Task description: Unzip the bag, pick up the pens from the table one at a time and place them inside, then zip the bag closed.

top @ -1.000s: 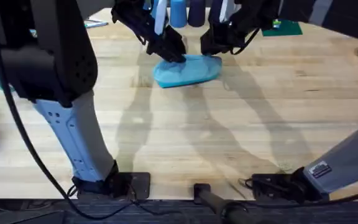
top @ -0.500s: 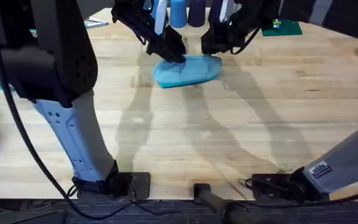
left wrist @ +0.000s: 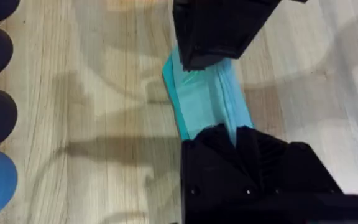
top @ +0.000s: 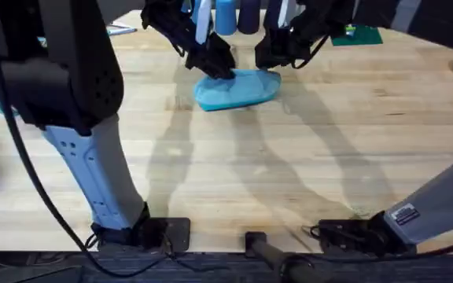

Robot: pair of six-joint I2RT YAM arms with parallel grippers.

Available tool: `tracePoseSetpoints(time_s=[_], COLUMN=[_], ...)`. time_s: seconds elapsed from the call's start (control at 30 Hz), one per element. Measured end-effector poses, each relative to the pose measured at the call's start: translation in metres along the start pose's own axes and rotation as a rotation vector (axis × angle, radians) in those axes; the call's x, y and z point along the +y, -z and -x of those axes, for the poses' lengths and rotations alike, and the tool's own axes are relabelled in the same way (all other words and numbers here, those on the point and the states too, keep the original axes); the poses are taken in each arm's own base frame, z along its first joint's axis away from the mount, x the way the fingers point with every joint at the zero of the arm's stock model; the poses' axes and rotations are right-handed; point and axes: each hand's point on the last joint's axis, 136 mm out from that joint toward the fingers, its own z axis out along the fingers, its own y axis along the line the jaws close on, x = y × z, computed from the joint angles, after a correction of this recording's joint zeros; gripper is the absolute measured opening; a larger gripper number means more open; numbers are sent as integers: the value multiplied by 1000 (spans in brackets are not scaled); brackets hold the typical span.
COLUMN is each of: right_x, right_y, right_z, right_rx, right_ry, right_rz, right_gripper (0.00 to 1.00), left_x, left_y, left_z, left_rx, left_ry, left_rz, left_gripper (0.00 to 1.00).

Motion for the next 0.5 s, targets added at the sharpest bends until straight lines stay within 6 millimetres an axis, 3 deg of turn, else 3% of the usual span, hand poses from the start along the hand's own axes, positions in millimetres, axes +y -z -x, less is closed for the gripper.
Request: tracePoseSetpoints(time_s=[0.3,0.5], right_x=[-5,-21], right_y=[17,25], right_z=[6,2], right_rx=[-44,-33], right_ry=[8,1], right_rz=[-47,-110], right_gripper=[32,32], left_x=[0,0], left_y=[0,0], left_z=[0,0], left_rx=[0,0], left_ry=[0,0], left_rz=[0,0], left_gripper=[41,41])
